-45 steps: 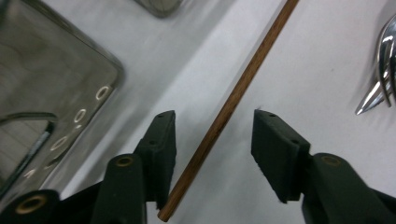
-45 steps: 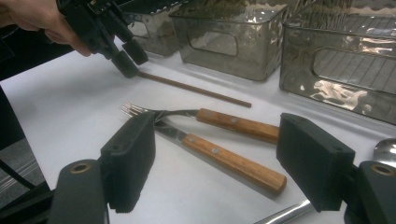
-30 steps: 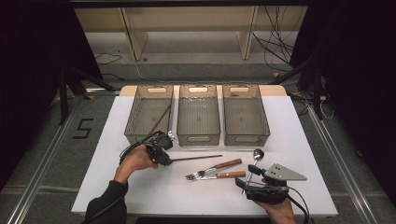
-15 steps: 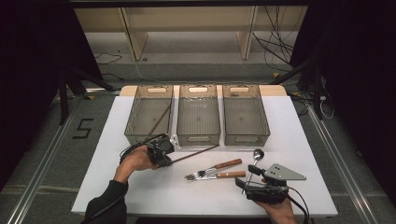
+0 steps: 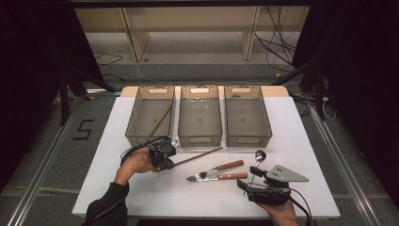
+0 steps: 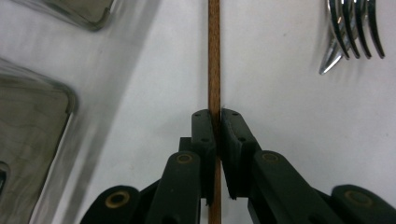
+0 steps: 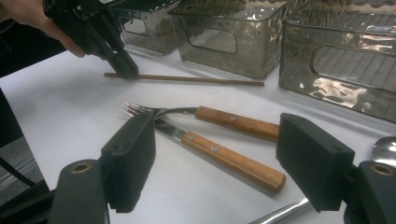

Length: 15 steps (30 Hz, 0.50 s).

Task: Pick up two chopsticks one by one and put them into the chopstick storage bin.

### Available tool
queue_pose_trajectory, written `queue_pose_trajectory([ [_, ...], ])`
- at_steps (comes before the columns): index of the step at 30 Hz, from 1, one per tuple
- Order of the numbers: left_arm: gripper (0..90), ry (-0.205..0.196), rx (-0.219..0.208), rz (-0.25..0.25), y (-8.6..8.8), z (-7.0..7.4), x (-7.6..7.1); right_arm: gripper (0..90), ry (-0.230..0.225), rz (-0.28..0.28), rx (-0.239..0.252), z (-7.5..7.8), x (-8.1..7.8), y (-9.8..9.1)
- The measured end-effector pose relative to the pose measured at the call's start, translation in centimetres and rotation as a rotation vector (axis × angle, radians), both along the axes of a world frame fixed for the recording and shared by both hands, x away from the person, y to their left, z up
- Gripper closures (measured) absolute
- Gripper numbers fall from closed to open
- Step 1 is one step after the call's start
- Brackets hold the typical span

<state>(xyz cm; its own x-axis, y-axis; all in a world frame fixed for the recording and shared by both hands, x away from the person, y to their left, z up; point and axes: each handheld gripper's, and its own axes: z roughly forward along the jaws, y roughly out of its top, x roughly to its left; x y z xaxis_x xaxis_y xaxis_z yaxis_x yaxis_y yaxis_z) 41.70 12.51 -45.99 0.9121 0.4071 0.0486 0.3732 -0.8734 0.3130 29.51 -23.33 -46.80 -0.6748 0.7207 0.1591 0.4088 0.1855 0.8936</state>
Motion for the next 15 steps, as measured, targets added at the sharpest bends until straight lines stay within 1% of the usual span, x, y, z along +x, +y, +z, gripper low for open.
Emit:
queue_pose_trajectory([
  [1, 84.1, 0.001, 0.004, -0.006, 0.1, 0.2, 0.0, 29.3, 0.001, 0.0, 0.001, 0.0, 0.0, 0.0],
  [4, 84.1, 0.005, -0.014, -0.002, 0.1, 0.7, -0.4, 29.4, -0.001, 0.0, 0.0, 0.0, 0.0, 0.0],
  [5, 84.1, 0.004, -0.01, -0.015, 0.2, 0.9, -0.5, 29.3, 0.0, 0.0, 0.0, 0.0, 0.0, 0.0],
  [6, 84.1, 0.004, -0.018, -0.014, 0.2, 1.1, -0.6, 29.4, -0.002, 0.0, 0.0, 0.0, 0.0, 0.0],
  [9, 84.2, -0.003, -0.018, -0.029, 0.2, 1.7, -1.0, 29.3, -0.002, 0.001, 0.001, 0.0, 0.0, 0.0],
  [10, 84.1, -0.004, -0.034, -0.022, 0.2, 1.8, -1.2, 29.3, -0.001, 0.0, 0.002, 0.0, 0.0, 0.0],
  [12, 84.1, -0.014, -0.037, -0.036, 0.1, 2.4, -1.5, 29.3, -0.001, -0.001, 0.002, 0.0, 0.0, 0.0],
  [15, 84.1, -0.038, -0.064, -0.041, 0.0, 3.3, -2.0, 29.3, 0.0, 0.0, 0.002, 0.0, 0.0, 0.0],
])
